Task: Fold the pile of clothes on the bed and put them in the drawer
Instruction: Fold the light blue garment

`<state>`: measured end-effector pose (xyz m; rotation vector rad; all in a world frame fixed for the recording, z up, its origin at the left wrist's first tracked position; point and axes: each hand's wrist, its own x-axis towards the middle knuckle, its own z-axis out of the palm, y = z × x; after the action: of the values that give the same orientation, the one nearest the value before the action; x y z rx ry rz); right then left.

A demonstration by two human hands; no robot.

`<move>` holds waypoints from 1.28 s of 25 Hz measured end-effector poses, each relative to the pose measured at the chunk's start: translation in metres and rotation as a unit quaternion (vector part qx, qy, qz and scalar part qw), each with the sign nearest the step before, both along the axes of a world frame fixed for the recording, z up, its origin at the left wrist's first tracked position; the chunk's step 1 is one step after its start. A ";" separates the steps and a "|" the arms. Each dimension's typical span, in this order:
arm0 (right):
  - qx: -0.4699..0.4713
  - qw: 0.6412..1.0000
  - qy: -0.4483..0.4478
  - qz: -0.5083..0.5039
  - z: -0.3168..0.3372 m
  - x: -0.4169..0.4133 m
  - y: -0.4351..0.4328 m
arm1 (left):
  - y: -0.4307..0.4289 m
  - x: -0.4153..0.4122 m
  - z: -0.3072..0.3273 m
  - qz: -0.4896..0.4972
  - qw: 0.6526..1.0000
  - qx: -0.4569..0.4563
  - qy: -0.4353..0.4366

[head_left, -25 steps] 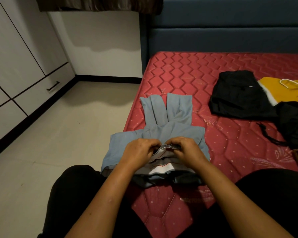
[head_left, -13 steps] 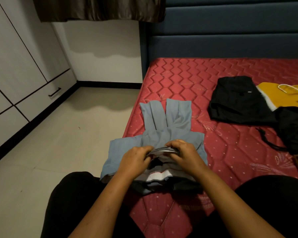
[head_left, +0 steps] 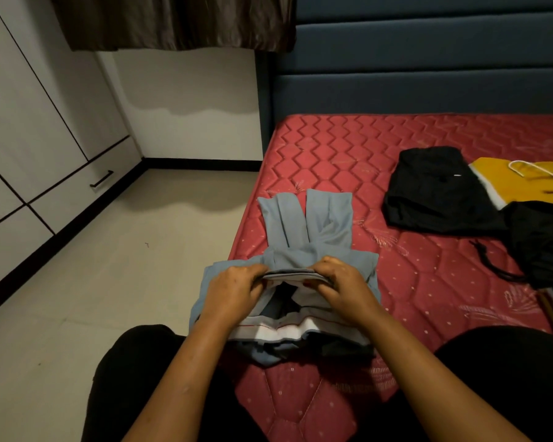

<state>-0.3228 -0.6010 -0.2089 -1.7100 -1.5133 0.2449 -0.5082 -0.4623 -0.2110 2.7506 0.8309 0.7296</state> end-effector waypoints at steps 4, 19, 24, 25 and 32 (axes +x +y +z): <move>0.000 1.000 -0.031 -0.003 0.008 0.003 0.000 | -0.002 -0.003 0.016 0.007 0.996 0.086 -0.008; -0.368 0.853 0.326 -0.176 0.127 0.106 0.030 | 0.116 0.018 0.096 0.300 0.749 -0.590 -0.041; 0.189 0.914 0.164 -0.320 0.346 0.199 0.119 | 0.188 0.131 0.309 0.034 0.694 -0.535 -0.481; 0.266 0.904 0.111 -0.317 0.392 0.207 0.119 | 0.189 0.143 0.352 -0.039 0.681 -0.487 -0.545; 0.405 0.854 -0.091 -0.313 0.397 0.228 0.068 | 0.184 0.154 0.355 -0.044 0.664 -0.400 -0.631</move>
<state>-0.0944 -0.5329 0.1883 -1.4158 -0.8751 -0.8118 -0.3541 -0.2783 0.1442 1.0046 0.4308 1.4518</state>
